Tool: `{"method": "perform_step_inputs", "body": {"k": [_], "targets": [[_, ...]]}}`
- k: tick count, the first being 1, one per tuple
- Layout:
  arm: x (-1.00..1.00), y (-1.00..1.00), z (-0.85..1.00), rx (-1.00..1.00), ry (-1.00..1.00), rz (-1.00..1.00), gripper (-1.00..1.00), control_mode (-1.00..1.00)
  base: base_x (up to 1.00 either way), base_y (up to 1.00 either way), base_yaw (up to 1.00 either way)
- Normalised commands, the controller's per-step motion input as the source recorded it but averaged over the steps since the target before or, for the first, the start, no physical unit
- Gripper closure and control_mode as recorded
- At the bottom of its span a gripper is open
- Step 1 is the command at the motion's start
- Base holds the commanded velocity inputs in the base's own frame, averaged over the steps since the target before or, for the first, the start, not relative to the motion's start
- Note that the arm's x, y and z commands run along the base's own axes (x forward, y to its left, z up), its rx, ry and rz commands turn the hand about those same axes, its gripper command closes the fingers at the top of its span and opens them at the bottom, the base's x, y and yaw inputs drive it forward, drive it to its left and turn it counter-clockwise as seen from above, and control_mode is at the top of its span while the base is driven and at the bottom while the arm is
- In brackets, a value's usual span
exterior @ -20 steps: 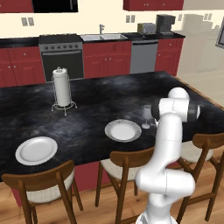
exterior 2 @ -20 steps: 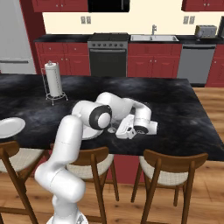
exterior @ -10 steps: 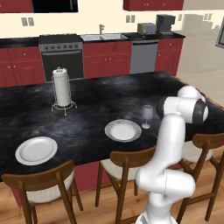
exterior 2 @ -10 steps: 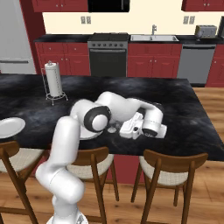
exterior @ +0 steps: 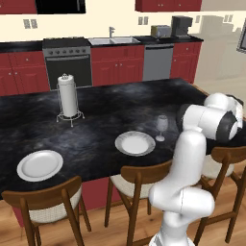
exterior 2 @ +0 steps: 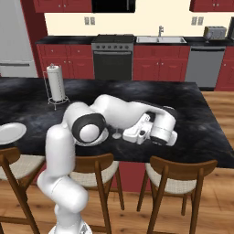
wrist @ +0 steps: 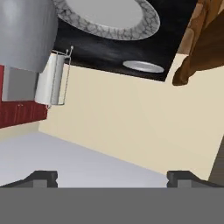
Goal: Retrieve the wine glasses from the counter and place one next to each plate.
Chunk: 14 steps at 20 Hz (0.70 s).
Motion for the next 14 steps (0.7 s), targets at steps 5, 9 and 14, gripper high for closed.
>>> {"method": "perform_step_inputs", "body": {"k": [5, 9, 14], "targets": [[-0.67, 0.24, 0.52, 0.01, -0.1, 0.0, -1.0, -1.0, 0.0, 0.0, 0.0], [-0.67, 0.39, 0.41, 0.0, -0.17, 0.0, -1.0, -1.0, 0.0, 0.0, 0.0], [-0.53, 0.41, 0.24, -0.02, -0.16, -0.06, -1.0, -1.0, 0.0, 0.0, 0.0]]}}
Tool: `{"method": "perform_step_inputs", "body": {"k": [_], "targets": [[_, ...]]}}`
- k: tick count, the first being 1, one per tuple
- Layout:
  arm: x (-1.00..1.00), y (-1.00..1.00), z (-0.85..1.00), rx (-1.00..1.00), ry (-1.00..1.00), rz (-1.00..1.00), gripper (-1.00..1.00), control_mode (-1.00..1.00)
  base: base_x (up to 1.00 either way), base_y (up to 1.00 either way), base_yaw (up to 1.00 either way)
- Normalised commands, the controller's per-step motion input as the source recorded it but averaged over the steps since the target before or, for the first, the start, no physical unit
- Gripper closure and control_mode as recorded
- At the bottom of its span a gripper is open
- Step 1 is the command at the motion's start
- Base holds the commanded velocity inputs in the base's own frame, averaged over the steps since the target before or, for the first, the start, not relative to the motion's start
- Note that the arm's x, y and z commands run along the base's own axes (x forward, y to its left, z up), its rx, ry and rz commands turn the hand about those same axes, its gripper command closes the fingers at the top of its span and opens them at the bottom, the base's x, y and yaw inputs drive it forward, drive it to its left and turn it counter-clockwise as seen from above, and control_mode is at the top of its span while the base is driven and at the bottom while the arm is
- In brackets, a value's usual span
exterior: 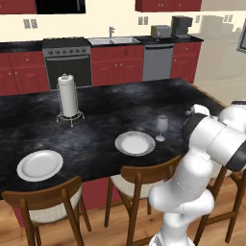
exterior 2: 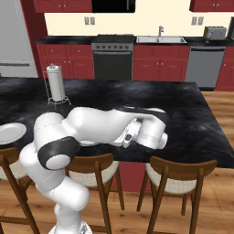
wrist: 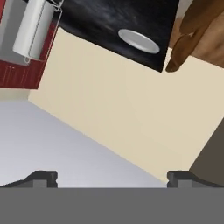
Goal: Retrieve the wine glasses from the counter and place one next to each plate.
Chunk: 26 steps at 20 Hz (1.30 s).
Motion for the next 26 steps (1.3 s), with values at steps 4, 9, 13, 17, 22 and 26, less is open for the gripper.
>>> {"method": "perform_step_inputs", "body": {"k": [4, 9, 13, 17, 22, 26], "targets": [[-0.32, 0.09, 0.03, -0.08, -0.03, -0.23, -1.0, -1.0, 0.0, 0.0, 0.0], [-0.19, -0.21, 0.0, -0.06, 0.02, -0.23, -1.0, -1.0, 0.0, 0.0, 0.0], [0.0, 0.0, 0.0, 0.0, 0.0, 0.0, -1.0, 1.0, -0.01, -1.0, -0.12], [0.0, 0.0, 0.0, 0.0, 0.0, 0.0, -1.0, 1.0, 0.0, -1.0, -0.06], [0.0, 0.0, 0.0, 0.0, 0.0, 0.0, -1.0, 1.0, 0.0, -1.0, 0.0], [0.0, 0.0, 0.0, 0.0, 0.0, 0.0, -1.0, 1.0, 0.13, -1.0, 0.0]]}}
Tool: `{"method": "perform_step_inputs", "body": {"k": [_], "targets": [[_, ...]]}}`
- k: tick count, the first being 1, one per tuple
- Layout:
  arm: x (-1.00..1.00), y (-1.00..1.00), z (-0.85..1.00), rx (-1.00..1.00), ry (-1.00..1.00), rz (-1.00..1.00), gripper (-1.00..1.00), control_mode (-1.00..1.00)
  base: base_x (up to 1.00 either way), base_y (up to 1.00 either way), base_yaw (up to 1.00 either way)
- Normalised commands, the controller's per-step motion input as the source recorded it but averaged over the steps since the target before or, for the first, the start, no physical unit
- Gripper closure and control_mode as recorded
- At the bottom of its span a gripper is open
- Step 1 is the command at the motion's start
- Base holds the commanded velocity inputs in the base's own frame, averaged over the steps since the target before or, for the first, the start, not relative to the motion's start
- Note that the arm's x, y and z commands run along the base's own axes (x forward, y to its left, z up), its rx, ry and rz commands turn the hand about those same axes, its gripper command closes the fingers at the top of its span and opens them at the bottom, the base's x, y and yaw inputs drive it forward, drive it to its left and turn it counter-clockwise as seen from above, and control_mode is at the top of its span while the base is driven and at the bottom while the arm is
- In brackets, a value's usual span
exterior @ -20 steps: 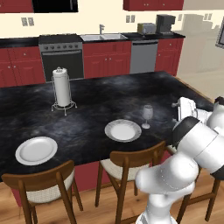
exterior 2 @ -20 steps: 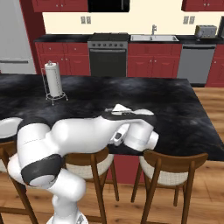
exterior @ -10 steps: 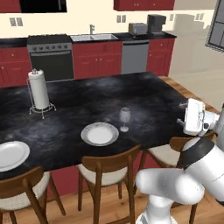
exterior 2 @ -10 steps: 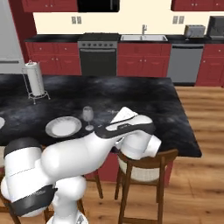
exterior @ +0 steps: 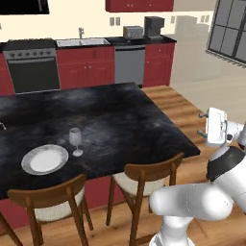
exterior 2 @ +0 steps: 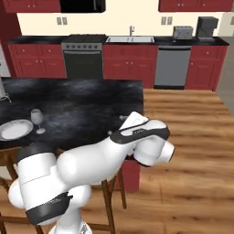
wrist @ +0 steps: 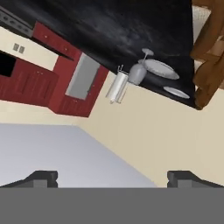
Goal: Retrieve the wine glasses from the counter and place one next to each plate.
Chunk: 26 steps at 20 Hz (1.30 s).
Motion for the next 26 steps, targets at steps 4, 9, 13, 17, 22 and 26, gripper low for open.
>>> {"method": "perform_step_inputs", "body": {"k": [4, 9, 13, 17, 22, 26], "targets": [[0.0, 0.0, 0.0, 0.0, 0.0, 0.0, -1.0, 1.0, 0.16, -1.0, 0.0], [0.0, 0.0, 0.0, 0.0, 0.0, 0.0, -1.0, 1.0, 0.37, -1.0, 0.0], [0.0, 0.0, 0.0, 0.0, 0.0, 0.0, -1.0, 1.0, 0.94, -1.0, 0.0], [0.0, 0.0, 0.0, 0.0, 0.0, 0.0, -1.0, 1.0, 1.0, -1.0, 0.02], [0.0, 0.0, 0.0, 0.0, 0.0, 0.0, -1.0, 1.0, 1.0, -1.0, 0.02], [0.0, 0.0, 0.0, 0.0, 0.0, 0.0, -1.0, 1.0, 1.0, -0.39, -0.04]]}}
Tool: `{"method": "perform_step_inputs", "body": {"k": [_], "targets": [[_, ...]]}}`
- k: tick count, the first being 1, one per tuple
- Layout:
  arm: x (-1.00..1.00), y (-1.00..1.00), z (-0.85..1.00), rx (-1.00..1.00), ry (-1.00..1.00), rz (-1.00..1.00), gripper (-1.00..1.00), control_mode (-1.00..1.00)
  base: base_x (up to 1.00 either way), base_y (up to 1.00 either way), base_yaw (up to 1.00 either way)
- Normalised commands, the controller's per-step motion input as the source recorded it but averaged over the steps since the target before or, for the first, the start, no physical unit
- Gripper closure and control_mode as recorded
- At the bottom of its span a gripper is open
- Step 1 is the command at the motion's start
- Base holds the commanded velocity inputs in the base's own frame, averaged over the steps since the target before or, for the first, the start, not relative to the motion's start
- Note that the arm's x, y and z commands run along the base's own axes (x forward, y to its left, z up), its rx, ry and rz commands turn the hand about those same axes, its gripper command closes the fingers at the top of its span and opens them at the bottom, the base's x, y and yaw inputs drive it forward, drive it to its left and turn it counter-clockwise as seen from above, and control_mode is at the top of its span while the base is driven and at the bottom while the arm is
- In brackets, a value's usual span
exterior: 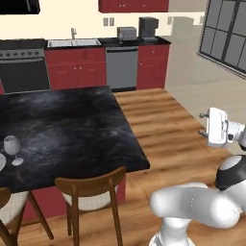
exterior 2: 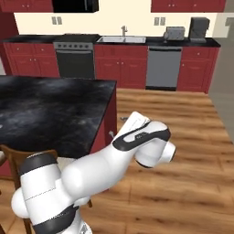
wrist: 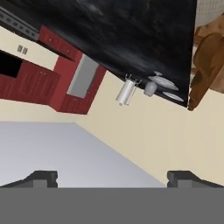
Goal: Retrieve the wine glasses from the counter and place one next to each plate.
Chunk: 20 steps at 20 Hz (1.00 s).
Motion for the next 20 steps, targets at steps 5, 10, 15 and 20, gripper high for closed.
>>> {"method": "perform_step_inputs", "body": {"k": [5, 10, 15, 20], "targets": [[0.0, 0.0, 0.0, 0.0, 0.0, 0.0, -1.0, 1.0, 1.0, 0.95, -0.17], [0.0, 0.0, 0.0, 0.0, 0.0, 0.0, -1.0, 1.0, 1.0, 0.69, -0.13], [0.0, 0.0, 0.0, 0.0, 0.0, 0.0, -1.0, 1.0, 0.91, 0.76, -0.14], [0.0, 0.0, 0.0, 0.0, 0.0, 0.0, -1.0, 1.0, -0.06, 1.0, -0.02]]}}
